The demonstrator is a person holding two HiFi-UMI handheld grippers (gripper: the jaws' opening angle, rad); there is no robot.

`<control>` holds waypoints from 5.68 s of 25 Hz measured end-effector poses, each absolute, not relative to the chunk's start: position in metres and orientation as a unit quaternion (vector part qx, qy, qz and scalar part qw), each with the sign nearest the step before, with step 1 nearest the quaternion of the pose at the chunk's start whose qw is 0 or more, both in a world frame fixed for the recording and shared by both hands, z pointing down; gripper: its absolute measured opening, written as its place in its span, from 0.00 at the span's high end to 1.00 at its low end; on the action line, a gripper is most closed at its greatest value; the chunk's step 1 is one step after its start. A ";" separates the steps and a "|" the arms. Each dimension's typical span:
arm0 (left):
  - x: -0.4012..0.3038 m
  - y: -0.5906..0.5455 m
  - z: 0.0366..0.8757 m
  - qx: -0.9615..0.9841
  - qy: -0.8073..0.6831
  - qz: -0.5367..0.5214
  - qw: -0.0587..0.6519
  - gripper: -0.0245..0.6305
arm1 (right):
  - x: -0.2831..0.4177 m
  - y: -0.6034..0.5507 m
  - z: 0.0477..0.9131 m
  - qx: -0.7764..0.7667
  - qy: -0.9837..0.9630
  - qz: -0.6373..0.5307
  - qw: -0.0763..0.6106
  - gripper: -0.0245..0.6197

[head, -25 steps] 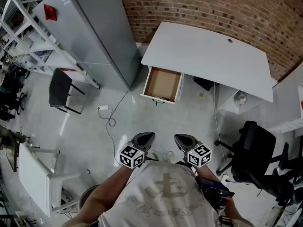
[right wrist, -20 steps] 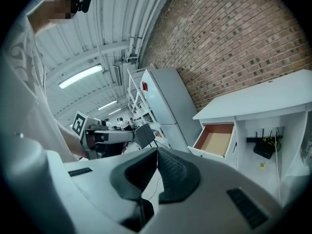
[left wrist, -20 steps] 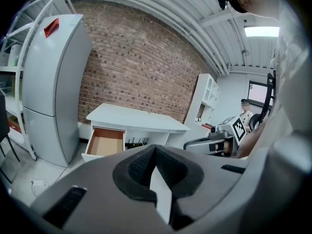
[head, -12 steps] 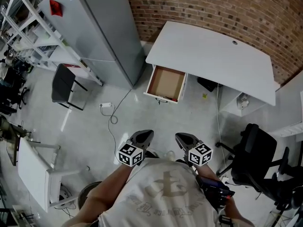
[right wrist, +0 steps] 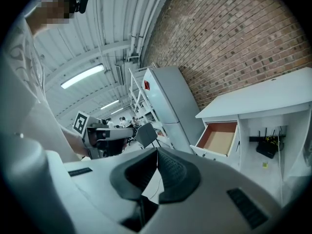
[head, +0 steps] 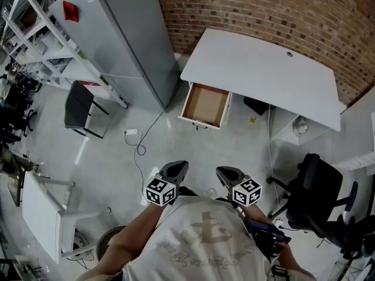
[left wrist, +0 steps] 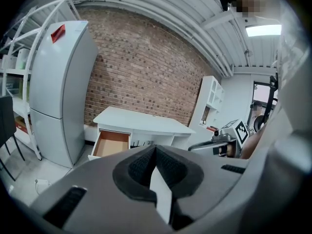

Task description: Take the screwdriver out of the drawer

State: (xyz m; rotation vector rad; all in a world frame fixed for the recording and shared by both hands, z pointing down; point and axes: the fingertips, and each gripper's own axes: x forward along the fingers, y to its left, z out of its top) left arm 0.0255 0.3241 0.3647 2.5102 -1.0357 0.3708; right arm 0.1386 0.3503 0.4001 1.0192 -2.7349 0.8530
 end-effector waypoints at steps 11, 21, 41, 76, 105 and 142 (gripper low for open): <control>0.012 0.332 0.378 0.888 -0.375 0.131 0.231 0.93 | 0.137 0.345 0.409 0.349 -0.885 0.303 0.059 0.93; 0.013 0.288 0.385 0.900 -0.346 0.124 0.237 0.93 | 0.128 0.323 0.419 0.377 -0.866 0.323 0.062 0.93; -0.036 0.166 0.383 0.919 -0.307 0.126 0.215 0.93 | 0.084 0.202 0.410 0.418 -0.855 0.297 0.072 0.93; -0.102 0.028 0.387 0.937 -0.241 0.119 0.223 0.93 | 0.037 0.079 0.415 0.510 -0.803 0.294 0.091 0.93; -0.059 -0.039 0.424 0.905 -0.290 0.170 0.262 0.93 | 0.094 -0.021 0.490 0.437 -0.825 0.324 0.155 0.93; -0.019 -0.046 0.519 0.862 -0.318 0.215 0.331 0.93 | 0.146 -0.040 0.653 0.367 -0.792 0.362 0.327 0.93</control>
